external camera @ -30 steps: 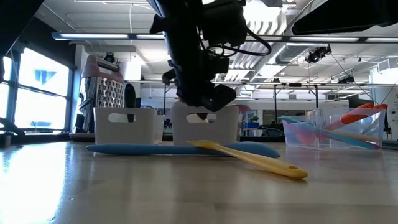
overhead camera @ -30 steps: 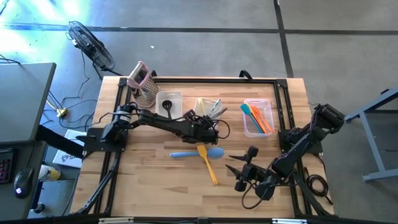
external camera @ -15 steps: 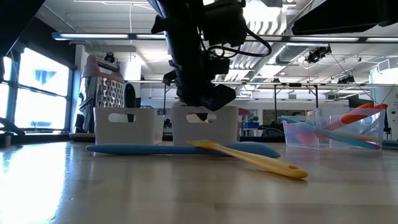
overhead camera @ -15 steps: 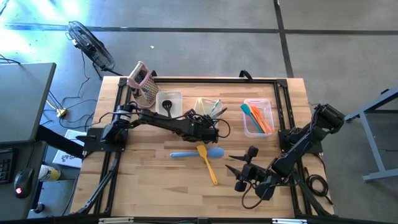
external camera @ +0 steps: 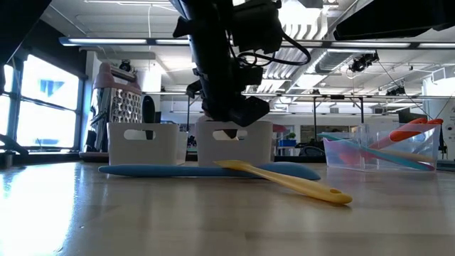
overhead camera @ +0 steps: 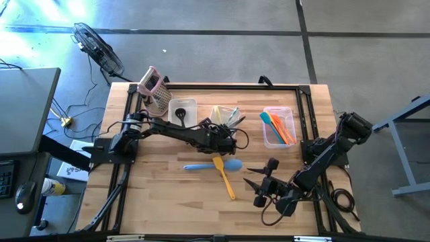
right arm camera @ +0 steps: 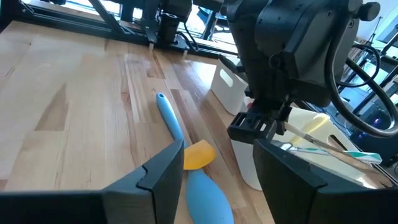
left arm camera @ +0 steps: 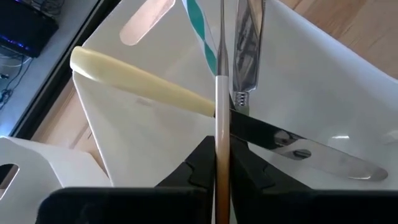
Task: Pick & Place Kitchen Items
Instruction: Put the orange table knife into the right white bin, then put the yellow spatula into the transparent bin
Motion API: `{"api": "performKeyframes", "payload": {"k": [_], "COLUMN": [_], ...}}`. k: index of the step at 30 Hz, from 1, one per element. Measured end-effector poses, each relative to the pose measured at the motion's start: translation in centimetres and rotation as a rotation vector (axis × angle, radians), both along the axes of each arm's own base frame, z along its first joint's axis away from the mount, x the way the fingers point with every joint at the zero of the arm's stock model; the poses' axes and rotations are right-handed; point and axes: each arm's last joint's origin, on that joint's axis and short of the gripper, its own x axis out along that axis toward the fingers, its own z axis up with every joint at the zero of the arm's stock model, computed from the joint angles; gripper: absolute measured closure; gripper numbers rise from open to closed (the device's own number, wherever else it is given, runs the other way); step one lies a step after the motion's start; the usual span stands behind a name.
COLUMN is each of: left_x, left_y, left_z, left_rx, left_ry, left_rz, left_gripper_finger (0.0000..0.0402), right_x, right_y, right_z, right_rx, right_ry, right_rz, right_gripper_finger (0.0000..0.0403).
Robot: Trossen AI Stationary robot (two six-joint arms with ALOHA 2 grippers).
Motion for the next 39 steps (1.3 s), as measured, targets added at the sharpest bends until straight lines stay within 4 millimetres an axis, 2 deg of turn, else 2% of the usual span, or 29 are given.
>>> {"api": "performKeyframes", "payload": {"k": [6,18,26,33,39], "left_x": [-0.2,-0.6,-0.6,-0.3,-1.5], "left_y": [0.0,0.2,0.2,-1.4,-4.3], "left_z": [-0.1,0.0,0.3,2.2,6.3], "left_rx": [-0.005,0.084,0.127,0.207,0.283], "left_ry": [0.029,0.032,0.041,0.154,0.354], "left_rz": [-0.005,0.044,0.057,-0.044,-0.170], "left_gripper_finger": [0.0350,0.0241,0.0228,0.0228,0.0228], "right_x": [0.0,0.0,0.0,0.0,-0.1], "right_y": [0.0,0.0,0.0,0.0,-0.1], "right_z": [0.0,0.0,0.0,0.0,-0.1], "right_rx": [-0.001,-0.001,-0.004,-0.010,-0.024], "right_ry": [0.000,0.003,0.002,0.004,0.014], "right_rz": [0.000,0.002,0.000,-0.003,-0.005], "right_gripper_finger": [0.0216,0.0216,0.0216,0.0216,0.0216]}}
